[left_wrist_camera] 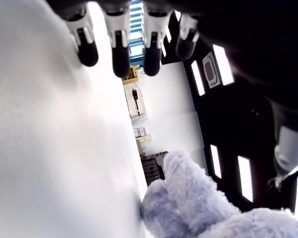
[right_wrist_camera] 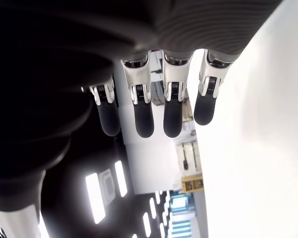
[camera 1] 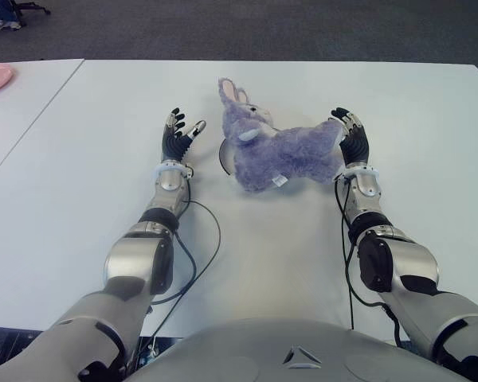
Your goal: Put the doll into the plate.
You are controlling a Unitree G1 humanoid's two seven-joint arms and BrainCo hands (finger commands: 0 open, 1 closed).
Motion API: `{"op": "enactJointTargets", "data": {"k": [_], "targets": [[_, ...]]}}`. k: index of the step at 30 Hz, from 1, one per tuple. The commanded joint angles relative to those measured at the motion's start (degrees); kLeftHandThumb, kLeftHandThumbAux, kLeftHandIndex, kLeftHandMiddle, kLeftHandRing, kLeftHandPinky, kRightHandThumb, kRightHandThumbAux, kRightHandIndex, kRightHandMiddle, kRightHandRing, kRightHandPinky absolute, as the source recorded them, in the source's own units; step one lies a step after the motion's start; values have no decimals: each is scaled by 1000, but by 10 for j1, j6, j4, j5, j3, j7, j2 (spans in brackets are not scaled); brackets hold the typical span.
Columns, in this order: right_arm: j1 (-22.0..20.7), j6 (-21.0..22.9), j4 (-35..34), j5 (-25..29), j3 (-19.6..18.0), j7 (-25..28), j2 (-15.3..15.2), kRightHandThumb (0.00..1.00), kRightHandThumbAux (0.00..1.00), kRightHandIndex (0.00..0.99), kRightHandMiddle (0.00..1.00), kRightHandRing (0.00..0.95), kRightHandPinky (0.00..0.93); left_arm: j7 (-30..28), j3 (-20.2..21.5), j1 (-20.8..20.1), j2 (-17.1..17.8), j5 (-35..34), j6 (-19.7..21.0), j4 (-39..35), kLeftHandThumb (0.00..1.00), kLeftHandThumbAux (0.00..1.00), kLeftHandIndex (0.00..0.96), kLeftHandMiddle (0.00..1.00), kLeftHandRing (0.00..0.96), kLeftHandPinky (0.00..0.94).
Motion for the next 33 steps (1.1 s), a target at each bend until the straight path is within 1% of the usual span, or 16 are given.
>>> {"op": "enactJointTargets", "data": {"k": [1,4,10,15,22,33], "targets": [[143,38,63,-63,43,-103,50,0,731,157,150,138,156,-10,-8,117,-24,6,58,70,0,540,67,138,140,139],[138,44,63,-84,58,-148,46,0,775,151,147,136,170,-9,-9,117,-24,7,56,70,0,541,66,135,138,138],[130,50,61,-95,69,-182,45,0,865,145,149,143,190,-6,-11,118,-24,9,56,70,0,547,71,133,138,145],[131,54,62,-97,73,-189,44,0,905,139,151,150,197,-4,-11,117,-24,8,57,70,0,569,79,137,142,151],[132,63,63,-99,80,-185,40,0,920,135,147,148,193,-4,-9,117,-26,6,58,70,0,579,81,131,138,139],[131,70,64,-101,88,-197,40,0,933,142,151,150,192,-2,-10,117,-26,7,56,70,0,589,92,141,141,139]]}}
